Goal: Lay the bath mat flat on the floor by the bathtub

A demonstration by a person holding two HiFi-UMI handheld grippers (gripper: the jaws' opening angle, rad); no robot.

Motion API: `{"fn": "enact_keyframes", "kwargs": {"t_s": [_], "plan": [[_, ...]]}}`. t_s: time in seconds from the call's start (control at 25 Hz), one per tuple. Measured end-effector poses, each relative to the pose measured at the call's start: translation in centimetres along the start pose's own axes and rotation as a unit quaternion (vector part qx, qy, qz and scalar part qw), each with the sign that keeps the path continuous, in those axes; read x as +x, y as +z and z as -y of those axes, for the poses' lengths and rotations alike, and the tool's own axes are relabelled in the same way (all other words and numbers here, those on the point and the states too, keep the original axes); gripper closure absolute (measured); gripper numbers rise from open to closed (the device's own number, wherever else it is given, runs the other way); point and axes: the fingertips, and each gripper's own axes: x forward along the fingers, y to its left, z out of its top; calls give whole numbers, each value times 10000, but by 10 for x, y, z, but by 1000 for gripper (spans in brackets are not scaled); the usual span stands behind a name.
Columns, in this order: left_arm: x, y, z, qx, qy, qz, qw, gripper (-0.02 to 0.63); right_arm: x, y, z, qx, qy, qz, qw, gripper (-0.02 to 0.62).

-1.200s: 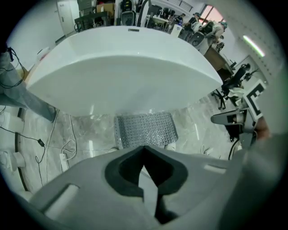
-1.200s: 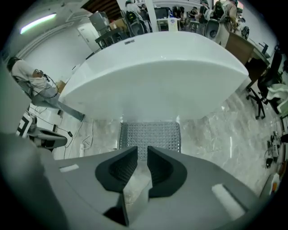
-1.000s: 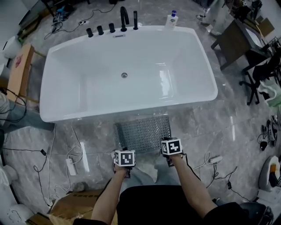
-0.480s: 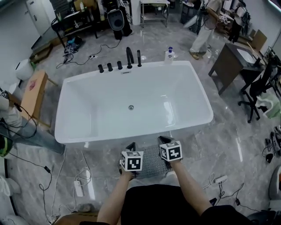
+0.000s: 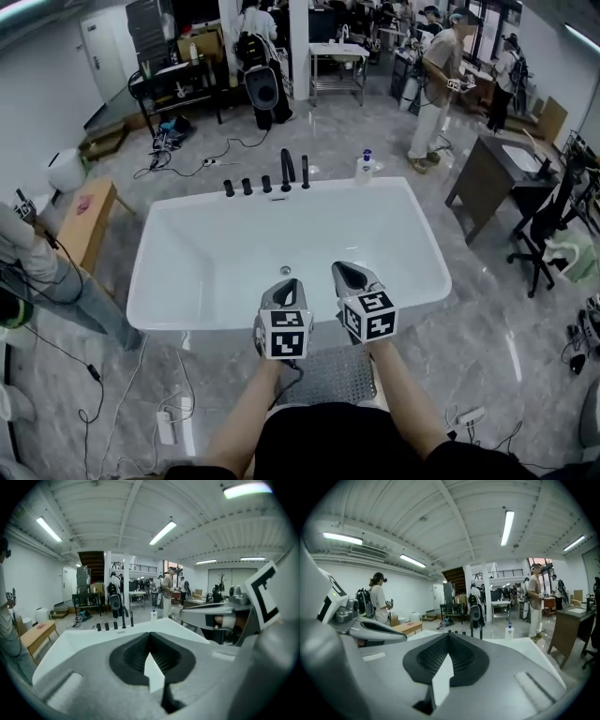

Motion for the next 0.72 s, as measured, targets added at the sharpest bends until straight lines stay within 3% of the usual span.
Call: {"fn": "enact_keyframes", "kwargs": {"t_s": [0.16,0.4,0.56,0.72], "plan": [[-14,72,-4,194,156,739,9970,601,-8,75,-11,-386,149,781,9961,589],[-41,161,1,247,147,1710,9849,601,-23,154,-21,-681,196,1428,9872,588],[-50,186,-2,-138,151,2099,9775,601,-27,178,-19,-704,24,1414,9874,589],[-48,187,-6,-414,153,2224,9740,601,-31,182,-11,-689,-88,1331,9887,589]]}}
